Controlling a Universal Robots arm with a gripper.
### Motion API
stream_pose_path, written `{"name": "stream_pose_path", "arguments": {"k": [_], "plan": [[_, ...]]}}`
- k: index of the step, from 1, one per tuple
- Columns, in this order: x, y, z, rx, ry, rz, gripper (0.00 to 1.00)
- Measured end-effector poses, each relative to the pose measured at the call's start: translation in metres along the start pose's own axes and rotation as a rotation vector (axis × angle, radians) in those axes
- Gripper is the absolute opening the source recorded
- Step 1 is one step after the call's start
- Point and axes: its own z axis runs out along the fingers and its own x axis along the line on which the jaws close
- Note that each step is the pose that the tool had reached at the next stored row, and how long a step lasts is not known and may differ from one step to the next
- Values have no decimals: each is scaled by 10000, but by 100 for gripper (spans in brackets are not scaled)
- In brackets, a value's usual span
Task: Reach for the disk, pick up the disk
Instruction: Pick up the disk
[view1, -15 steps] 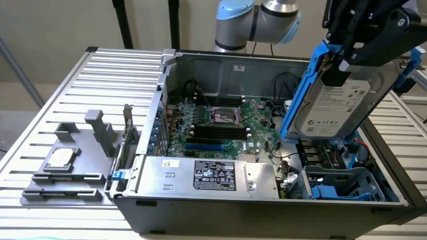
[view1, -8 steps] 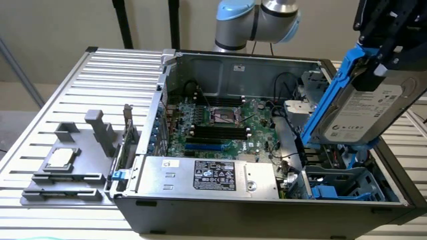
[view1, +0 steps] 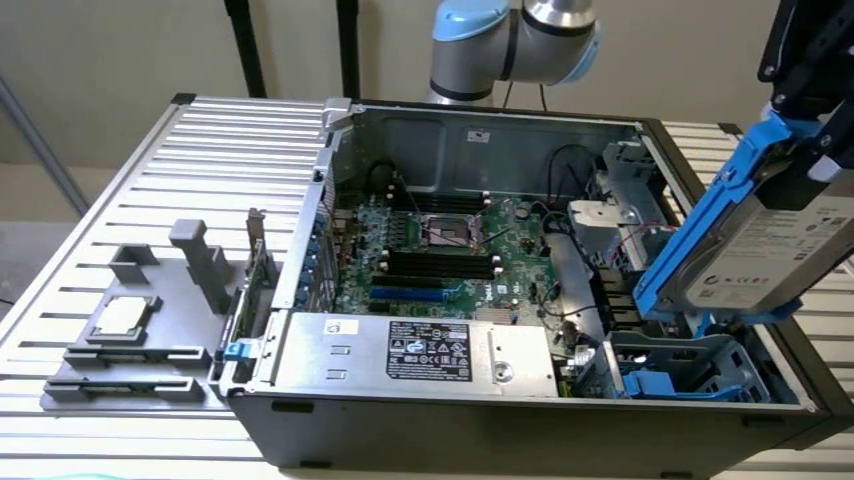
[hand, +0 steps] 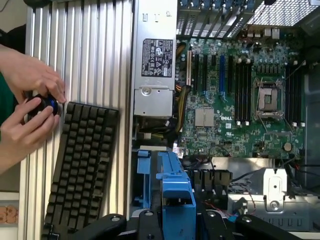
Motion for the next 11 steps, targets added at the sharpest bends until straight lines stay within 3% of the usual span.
{"name": "stream_pose_path", "arguments": {"k": [7, 11], "plan": [[22, -44, 115, 2, -2, 20, 33], [25, -52, 122, 2, 0, 23, 33]]}}
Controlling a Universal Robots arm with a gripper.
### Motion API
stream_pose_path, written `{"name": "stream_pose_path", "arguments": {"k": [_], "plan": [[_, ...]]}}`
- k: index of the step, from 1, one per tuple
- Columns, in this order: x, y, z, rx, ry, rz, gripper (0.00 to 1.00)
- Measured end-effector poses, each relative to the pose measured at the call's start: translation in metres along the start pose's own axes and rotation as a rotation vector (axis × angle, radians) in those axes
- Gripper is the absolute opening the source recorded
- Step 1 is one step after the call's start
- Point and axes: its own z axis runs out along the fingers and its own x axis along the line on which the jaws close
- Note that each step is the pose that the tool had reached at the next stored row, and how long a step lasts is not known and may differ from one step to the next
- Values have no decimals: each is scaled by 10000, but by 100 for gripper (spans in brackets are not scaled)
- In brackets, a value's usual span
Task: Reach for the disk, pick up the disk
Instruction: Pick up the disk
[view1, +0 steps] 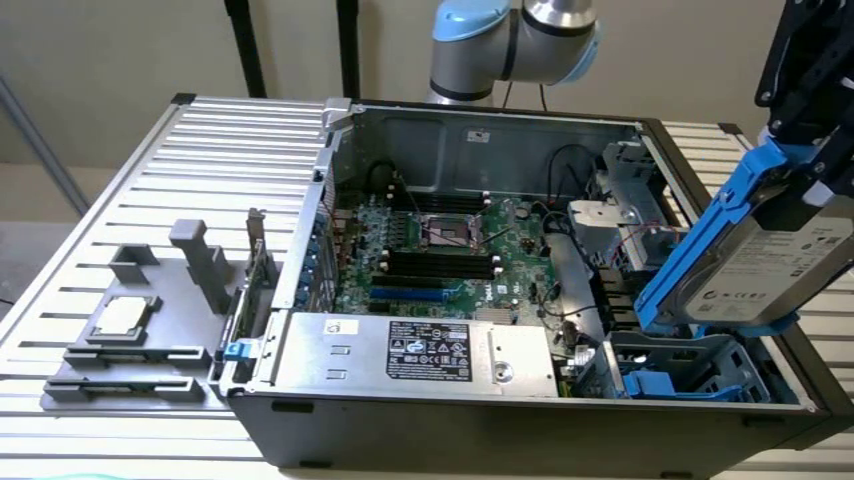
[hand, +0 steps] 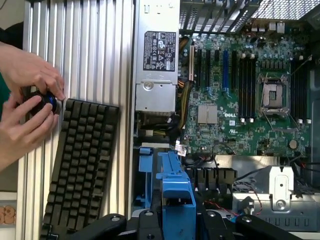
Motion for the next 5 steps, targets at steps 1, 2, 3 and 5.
{"name": "stream_pose_path", "arguments": {"k": [1, 2, 3, 5], "plan": [[0, 0, 0, 0, -1, 0, 33], [0, 0, 0, 0, 0, 0, 33], [0, 0, 1, 0, -2, -1, 33], [0, 0, 1, 0, -2, -1, 33]]}}
